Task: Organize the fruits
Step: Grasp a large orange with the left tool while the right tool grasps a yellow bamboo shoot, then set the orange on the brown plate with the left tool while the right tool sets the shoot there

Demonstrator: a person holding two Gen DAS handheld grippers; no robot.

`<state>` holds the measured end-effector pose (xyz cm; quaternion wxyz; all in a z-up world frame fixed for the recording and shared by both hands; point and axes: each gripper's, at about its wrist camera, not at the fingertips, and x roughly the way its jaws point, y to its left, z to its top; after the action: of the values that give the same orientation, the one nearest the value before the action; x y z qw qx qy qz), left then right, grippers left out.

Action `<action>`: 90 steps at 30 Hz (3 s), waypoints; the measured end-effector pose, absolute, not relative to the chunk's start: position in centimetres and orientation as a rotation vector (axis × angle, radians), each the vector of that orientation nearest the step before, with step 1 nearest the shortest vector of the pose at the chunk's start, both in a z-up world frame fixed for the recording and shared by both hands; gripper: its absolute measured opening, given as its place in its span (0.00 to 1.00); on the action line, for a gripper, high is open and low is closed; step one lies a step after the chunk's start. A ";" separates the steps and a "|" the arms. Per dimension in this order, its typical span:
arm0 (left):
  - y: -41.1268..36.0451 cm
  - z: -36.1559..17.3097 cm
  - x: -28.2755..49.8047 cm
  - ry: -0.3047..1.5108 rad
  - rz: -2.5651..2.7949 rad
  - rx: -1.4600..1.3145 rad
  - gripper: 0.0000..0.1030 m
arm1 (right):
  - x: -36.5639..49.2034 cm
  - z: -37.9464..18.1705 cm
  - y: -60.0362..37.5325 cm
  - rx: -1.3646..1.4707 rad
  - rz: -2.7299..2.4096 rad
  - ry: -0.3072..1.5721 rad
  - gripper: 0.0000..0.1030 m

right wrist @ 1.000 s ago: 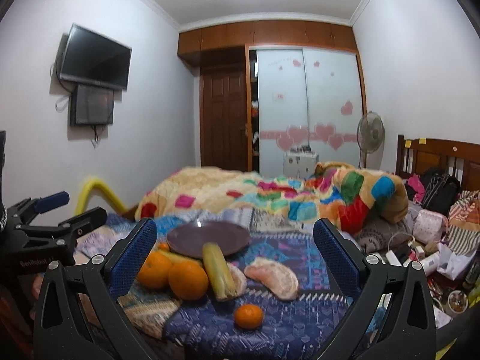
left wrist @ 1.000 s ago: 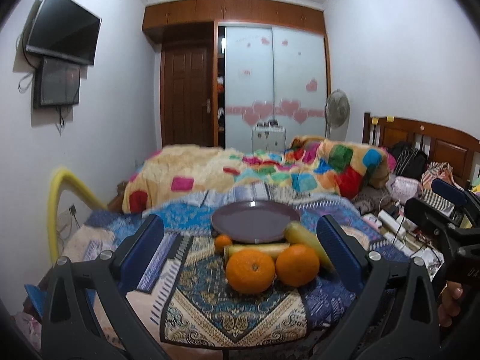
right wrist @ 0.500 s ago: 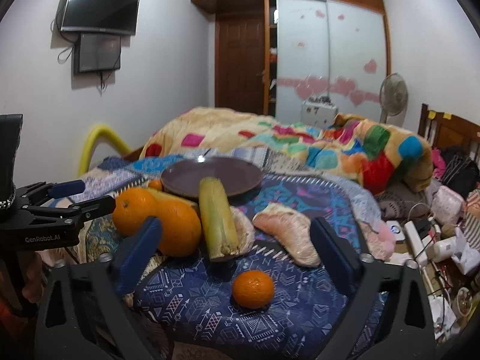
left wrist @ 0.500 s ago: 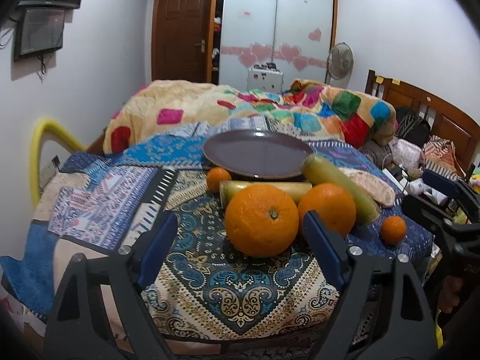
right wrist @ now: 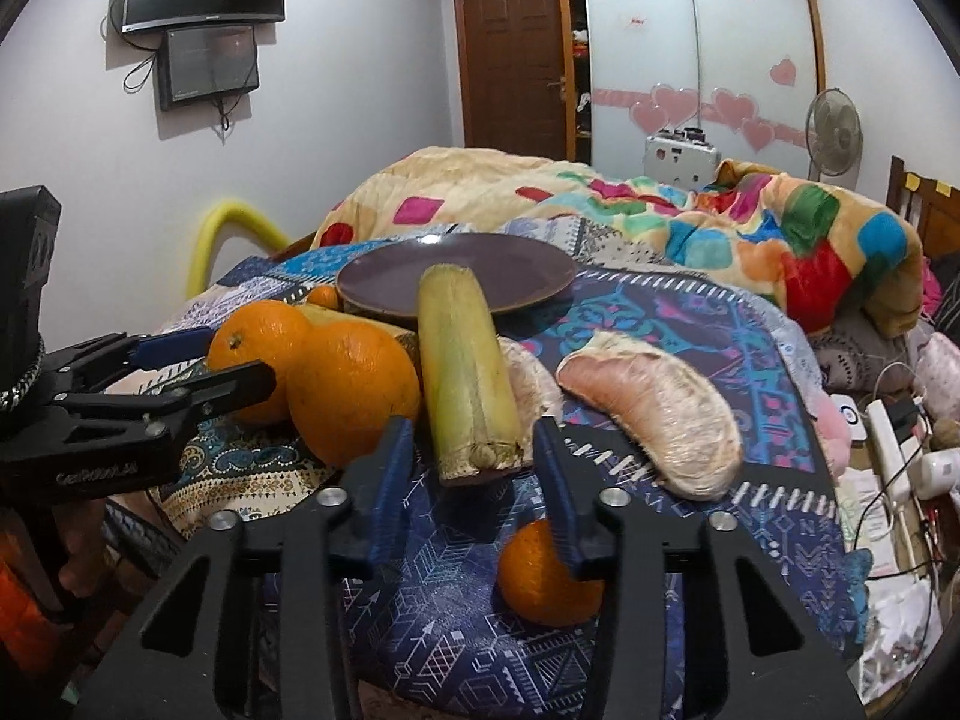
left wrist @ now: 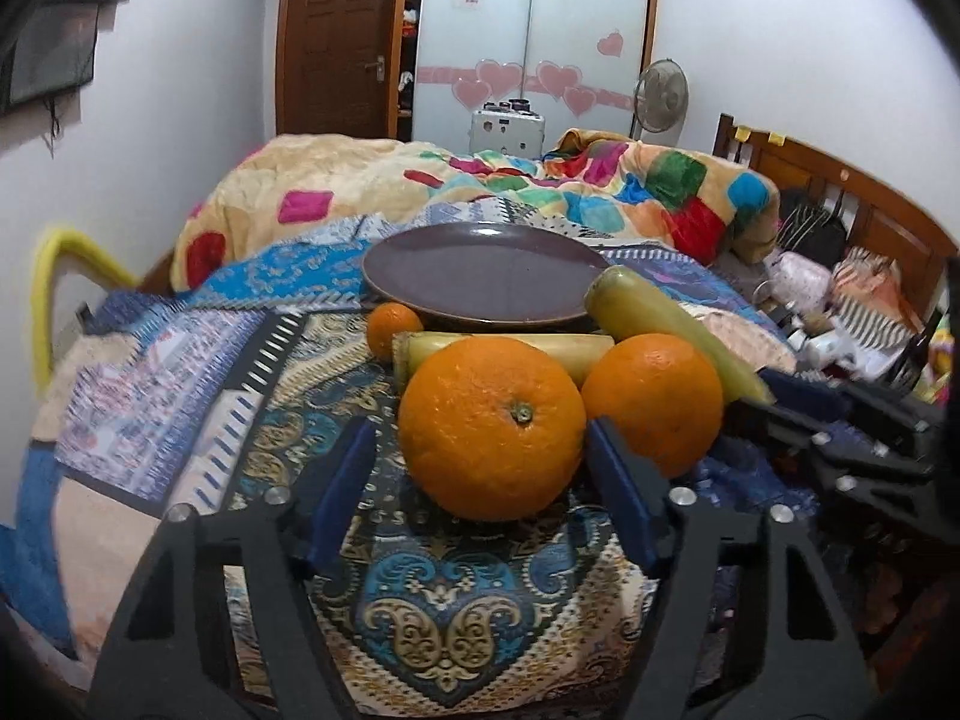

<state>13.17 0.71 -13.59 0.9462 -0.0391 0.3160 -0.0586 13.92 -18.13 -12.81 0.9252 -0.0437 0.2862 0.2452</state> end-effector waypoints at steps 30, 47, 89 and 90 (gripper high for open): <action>3.2 -13.4 10.9 0.672 -0.097 -0.038 0.62 | 14.4 -12.6 -18.4 -0.131 0.485 0.652 0.32; 3.6 -14.4 13.5 0.692 -0.079 -0.051 0.66 | 16.9 -13.2 -17.2 -0.145 0.532 0.724 0.36; 3.2 -5.4 19.9 0.562 -0.061 -0.003 0.66 | 20.3 -4.8 -17.4 -0.095 0.501 0.489 0.33; 3.2 -5.4 20.4 0.567 -0.063 -0.008 0.66 | 20.6 -4.8 -17.3 -0.092 0.502 0.487 0.33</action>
<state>20.36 3.23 -5.43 0.9596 -0.0037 0.2796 -0.0313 20.59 -17.29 -4.75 0.9384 -0.0449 0.2386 0.2457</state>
